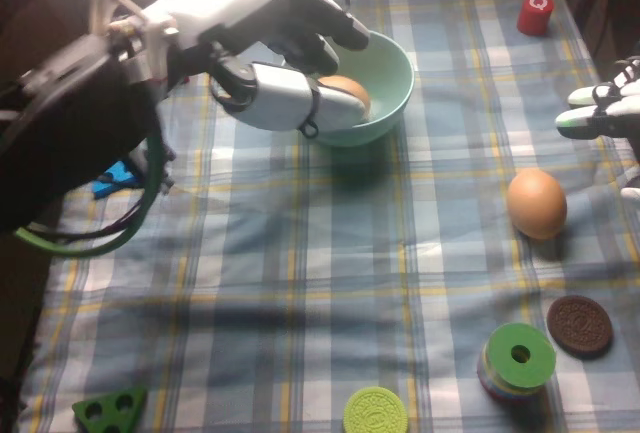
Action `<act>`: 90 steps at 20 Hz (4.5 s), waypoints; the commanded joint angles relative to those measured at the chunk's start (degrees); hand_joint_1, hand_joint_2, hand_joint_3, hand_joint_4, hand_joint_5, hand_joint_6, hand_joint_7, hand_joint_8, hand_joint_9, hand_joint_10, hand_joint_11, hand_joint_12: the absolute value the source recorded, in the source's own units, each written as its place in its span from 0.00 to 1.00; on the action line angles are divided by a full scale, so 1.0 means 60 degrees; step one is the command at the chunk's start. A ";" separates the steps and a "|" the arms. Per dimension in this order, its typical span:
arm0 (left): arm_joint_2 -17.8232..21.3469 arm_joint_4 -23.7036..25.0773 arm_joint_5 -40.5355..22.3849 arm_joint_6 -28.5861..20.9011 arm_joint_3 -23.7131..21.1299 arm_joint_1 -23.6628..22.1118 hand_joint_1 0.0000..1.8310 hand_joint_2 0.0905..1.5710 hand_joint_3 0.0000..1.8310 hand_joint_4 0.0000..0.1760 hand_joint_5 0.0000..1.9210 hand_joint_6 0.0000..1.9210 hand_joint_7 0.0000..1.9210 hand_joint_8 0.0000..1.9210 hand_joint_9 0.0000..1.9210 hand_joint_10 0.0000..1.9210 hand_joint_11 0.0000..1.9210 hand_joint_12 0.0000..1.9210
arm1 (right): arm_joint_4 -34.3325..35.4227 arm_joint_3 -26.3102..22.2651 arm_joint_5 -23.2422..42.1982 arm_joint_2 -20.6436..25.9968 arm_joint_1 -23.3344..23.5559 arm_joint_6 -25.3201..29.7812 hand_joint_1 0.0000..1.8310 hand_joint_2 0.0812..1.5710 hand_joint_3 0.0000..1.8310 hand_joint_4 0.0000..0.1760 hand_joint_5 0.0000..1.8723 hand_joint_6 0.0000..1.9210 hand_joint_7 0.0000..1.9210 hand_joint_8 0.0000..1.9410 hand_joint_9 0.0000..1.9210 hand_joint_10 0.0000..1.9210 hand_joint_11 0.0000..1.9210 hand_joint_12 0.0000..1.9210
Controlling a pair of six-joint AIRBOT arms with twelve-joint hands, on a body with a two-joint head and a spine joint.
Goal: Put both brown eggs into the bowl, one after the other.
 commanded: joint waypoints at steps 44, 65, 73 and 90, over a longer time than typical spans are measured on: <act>0.1945 0.0662 -0.5048 -0.3569 -0.1743 0.2432 0.47 0.54 0.00 0.03 0.34 0.00 0.40 0.00 0.30 0.18 0.00 0.63 | -0.2106 0.1402 -0.1660 -0.1218 0.3031 0.1151 0.69 0.67 0.00 0.00 0.59 0.31 0.55 0.55 0.57 0.41 0.47 0.68; 0.1889 0.0667 -0.5141 -0.4767 -0.1410 0.2624 0.44 0.56 0.00 0.24 0.33 0.00 0.43 0.00 0.30 0.25 0.00 0.72 | -0.2026 0.3118 -0.3623 -0.3663 0.5979 -0.0850 0.75 0.68 0.00 0.00 0.55 0.48 0.56 0.39 0.44 0.64 0.12 0.65; 0.1925 0.0844 -0.5541 -0.6220 -0.1201 0.2945 0.46 0.57 0.00 0.20 0.35 0.00 0.42 0.00 0.28 0.22 0.00 0.71 | -0.2026 0.2707 -0.3637 -0.3522 0.6086 -0.1263 0.66 0.63 0.00 0.67 0.21 0.00 0.16 0.00 0.13 0.01 0.00 0.44; 0.2070 0.1961 -1.1428 -1.3214 -0.0600 0.4572 0.03 0.74 0.01 0.68 0.04 0.00 0.07 0.00 0.09 0.00 0.01 0.15 | 0.1916 0.0097 0.5276 -0.1187 0.1069 -0.0257 0.30 0.86 0.00 0.00 0.17 0.00 0.20 0.00 0.26 0.00 0.14 0.31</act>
